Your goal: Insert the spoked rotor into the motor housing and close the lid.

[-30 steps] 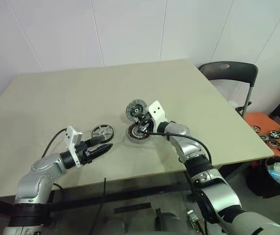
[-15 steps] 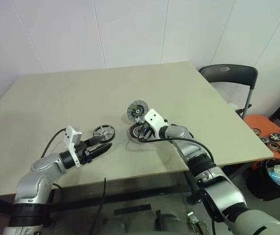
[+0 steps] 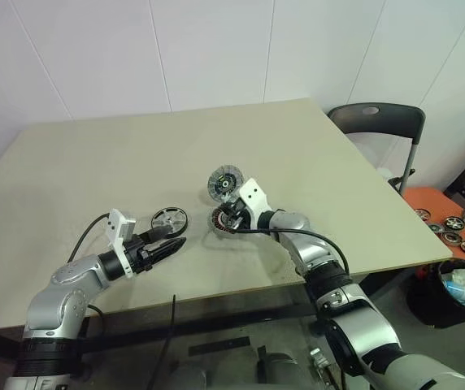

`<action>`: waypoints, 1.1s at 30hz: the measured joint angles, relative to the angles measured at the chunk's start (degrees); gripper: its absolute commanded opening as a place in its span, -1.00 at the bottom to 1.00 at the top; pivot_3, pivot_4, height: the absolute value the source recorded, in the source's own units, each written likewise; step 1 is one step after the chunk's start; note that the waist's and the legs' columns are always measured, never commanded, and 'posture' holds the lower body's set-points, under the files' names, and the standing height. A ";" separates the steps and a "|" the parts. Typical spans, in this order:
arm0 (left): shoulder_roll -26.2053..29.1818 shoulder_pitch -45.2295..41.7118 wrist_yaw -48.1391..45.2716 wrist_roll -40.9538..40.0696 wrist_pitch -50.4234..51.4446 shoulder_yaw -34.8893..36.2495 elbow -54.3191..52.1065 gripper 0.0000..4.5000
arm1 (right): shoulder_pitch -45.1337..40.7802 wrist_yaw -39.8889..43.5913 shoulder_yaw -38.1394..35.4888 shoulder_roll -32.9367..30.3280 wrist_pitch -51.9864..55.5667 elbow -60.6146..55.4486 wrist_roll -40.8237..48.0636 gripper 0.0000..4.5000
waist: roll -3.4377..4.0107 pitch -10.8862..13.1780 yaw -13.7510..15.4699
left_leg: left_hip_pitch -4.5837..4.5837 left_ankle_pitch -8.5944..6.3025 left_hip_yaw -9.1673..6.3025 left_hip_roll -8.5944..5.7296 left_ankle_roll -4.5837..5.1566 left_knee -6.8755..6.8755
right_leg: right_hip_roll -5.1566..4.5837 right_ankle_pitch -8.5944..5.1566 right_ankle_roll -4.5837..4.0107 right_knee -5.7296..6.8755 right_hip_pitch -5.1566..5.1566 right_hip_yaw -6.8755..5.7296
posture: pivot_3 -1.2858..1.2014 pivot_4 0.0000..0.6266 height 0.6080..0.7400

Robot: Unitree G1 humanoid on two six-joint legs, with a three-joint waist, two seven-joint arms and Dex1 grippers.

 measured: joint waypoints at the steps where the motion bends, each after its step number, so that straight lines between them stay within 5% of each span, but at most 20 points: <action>1: 0.01 0.05 0.01 0.00 0.01 0.04 -0.02 0.44 | 0.01 -0.23 0.16 -0.28 -0.21 0.08 -0.43 -0.99 | 0.01 0.00 0.04 | 0.01 0.00 0.01 0.00 0.00 0.00 | 0.00 0.00 0.00 0.01 0.00 0.00 | 0.03 -1.00 1.00; 19: 0.00 0.46 0.03 -0.03 0.12 0.24 -0.72 0.44 | -0.84 -2.20 1.93 -1.58 0.69 0.27 -4.11 -0.99 | -0.04 -0.04 0.41 | 0.27 0.00 -0.05 -0.03 0.00 0.36 | 0.01 -0.04 -0.05 0.03 0.49 -0.02 | 0.03 -1.00 1.00; 27: -0.03 0.39 -0.22 -0.05 0.20 0.22 -0.69 0.44 | 2.35 0.00 -5.57 2.53 4.82 -3.57 6.38 -0.99 | 0.01 0.00 0.03 | 0.00 0.00 -0.03 -0.02 0.01 0.28 | 0.01 0.00 -0.01 0.06 0.12 0.00 | 0.03 -1.00 1.00; 33: -0.11 0.17 -0.27 -0.07 0.29 0.21 -0.71 0.44 | 2.31 0.44 -5.07 2.06 4.49 -4.95 6.10 -0.99 | 0.02 0.01 0.08 | -0.02 0.00 -0.01 -0.01 0.01 0.19 | 0.01 0.00 0.00 0.05 0.06 0.00 | 0.03 -1.00 1.00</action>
